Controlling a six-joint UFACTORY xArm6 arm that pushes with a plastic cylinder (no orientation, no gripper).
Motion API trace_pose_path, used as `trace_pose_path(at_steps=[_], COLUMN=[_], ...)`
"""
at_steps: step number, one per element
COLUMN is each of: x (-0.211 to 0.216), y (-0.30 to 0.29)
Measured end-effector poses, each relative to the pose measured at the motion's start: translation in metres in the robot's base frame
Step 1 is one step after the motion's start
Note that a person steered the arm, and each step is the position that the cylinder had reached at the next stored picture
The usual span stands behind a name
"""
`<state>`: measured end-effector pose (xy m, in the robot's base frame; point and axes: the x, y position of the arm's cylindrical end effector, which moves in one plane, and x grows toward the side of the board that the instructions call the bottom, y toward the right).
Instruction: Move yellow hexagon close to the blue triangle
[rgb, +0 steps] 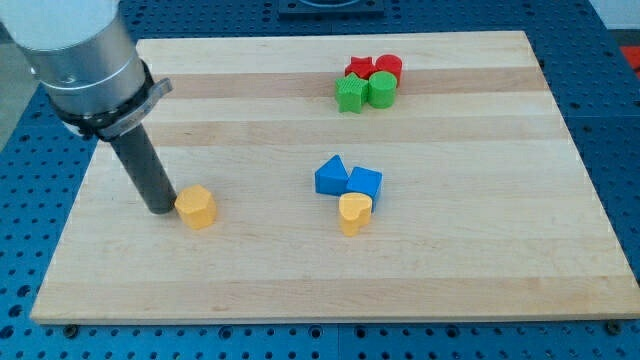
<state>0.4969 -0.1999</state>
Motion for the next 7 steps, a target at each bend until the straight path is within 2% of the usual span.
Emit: trace_pose_path(at_steps=[1, 5, 7], x=[0.008, 0.008, 0.008], y=[0.0, 0.112, 0.124])
